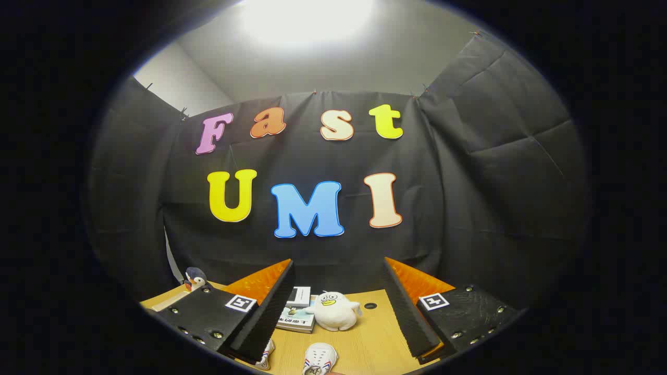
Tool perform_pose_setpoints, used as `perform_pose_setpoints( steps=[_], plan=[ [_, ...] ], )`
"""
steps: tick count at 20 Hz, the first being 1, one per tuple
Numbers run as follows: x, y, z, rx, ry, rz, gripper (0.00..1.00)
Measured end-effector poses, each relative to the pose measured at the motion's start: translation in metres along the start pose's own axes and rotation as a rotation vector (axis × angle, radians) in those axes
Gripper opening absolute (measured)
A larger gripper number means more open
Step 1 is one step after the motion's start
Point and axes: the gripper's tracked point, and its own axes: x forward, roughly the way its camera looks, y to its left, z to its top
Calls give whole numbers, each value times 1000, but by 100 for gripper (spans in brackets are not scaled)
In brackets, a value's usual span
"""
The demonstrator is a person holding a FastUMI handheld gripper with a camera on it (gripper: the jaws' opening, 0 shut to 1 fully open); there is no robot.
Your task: Open the storage box then place both shoes into the box .Put the left shoe in first, then the right shoe, with the right side of both shoes facing outward in a uniform manner.
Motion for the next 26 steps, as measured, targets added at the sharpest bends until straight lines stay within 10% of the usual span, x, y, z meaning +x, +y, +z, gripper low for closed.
perform_pose_setpoints(
  steps=[26],
  plan=[
    [37, 57, -52, 95, 122, 107, 98]
  ],
)
